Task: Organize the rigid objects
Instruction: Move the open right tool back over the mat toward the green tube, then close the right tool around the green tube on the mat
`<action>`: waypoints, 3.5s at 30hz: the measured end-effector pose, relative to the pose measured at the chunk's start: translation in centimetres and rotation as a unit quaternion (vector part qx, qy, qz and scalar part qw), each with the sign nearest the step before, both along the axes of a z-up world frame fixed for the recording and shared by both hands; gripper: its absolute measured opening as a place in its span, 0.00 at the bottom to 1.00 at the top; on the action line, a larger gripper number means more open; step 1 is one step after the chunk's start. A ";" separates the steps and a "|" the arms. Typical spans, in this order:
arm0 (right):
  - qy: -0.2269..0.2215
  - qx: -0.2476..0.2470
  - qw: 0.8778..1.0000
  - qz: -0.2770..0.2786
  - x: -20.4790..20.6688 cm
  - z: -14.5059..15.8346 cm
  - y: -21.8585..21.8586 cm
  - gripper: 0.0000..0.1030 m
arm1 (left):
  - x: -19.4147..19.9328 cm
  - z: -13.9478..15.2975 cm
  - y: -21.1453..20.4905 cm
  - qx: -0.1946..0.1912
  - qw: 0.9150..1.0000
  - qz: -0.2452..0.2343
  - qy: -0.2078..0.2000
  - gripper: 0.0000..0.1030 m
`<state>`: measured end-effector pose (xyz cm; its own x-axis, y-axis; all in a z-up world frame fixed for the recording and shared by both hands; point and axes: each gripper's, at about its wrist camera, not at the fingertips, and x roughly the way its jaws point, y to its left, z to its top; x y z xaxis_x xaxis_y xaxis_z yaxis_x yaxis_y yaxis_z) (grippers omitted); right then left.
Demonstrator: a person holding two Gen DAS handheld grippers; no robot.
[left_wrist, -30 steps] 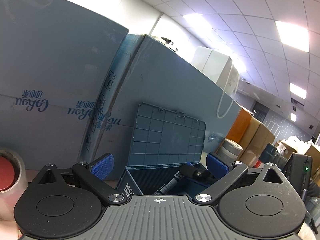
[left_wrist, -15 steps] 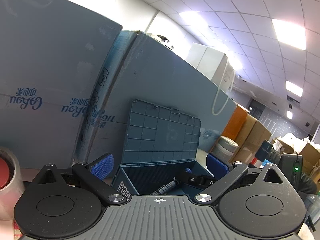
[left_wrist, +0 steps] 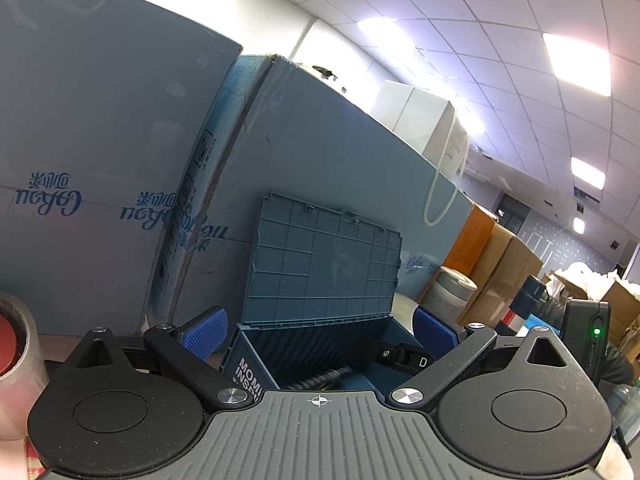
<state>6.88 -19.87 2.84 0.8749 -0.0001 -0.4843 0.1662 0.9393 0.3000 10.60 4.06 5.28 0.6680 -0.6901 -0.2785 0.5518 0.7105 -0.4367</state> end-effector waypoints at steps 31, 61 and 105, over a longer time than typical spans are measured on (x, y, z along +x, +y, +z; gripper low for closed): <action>-0.094 -0.221 0.971 -0.016 -20.4 1.2 -7.8 1.00 | -7.3 0.0 -10.5 0.068 0.978 -0.192 -0.049 1.00; 0.162 -0.135 0.964 0.161 -15.0 -4.9 -14.6 0.46 | -8.0 -3.2 -13.4 0.132 0.965 -0.226 -0.021 1.00; 0.101 -0.053 0.981 0.159 -17.9 -1.9 -4.5 0.22 | -5.6 0.9 -7.5 0.033 0.987 -0.152 -0.038 1.00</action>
<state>-10.98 -24.41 0.95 0.7254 0.1972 -0.6595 -0.0933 0.9774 0.1897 5.00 -3.40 6.20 0.4545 -0.8437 -0.2857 0.7730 0.5329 -0.3442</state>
